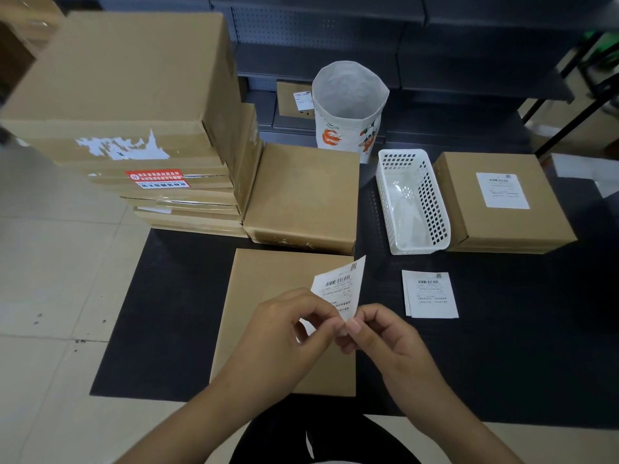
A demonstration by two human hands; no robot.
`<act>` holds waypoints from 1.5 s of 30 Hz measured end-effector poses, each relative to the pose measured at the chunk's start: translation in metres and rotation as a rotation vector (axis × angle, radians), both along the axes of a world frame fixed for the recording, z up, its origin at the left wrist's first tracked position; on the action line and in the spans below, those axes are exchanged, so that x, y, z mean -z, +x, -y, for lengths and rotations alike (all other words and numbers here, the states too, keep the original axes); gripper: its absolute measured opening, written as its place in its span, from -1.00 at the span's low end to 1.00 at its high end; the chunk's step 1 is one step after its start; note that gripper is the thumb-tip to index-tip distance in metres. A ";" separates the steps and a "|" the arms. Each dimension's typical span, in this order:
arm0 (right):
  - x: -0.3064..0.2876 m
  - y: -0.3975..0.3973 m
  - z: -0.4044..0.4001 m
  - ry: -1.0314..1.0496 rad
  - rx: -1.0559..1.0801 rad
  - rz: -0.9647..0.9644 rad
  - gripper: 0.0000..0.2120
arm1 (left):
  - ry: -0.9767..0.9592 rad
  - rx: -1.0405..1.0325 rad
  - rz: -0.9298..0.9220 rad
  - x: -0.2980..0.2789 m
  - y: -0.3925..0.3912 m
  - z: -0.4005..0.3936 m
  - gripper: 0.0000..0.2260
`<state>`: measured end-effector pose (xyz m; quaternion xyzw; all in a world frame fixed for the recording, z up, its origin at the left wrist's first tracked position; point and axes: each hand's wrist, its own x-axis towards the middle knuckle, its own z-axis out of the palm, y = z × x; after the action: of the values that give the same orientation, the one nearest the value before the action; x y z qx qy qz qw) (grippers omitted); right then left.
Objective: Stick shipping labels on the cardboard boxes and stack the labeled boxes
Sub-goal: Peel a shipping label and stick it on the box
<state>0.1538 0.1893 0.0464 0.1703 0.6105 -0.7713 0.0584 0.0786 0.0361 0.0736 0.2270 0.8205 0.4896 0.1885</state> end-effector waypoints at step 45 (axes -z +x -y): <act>0.165 -0.171 -0.217 1.127 0.372 0.586 -0.69 | 0.084 -0.655 0.354 0.056 -0.097 -0.022 -0.93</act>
<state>-0.0177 0.4067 -0.1182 0.4801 0.8400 -0.2528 -0.0101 -0.0187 0.0577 0.0180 -0.1284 0.7835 0.5889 0.1515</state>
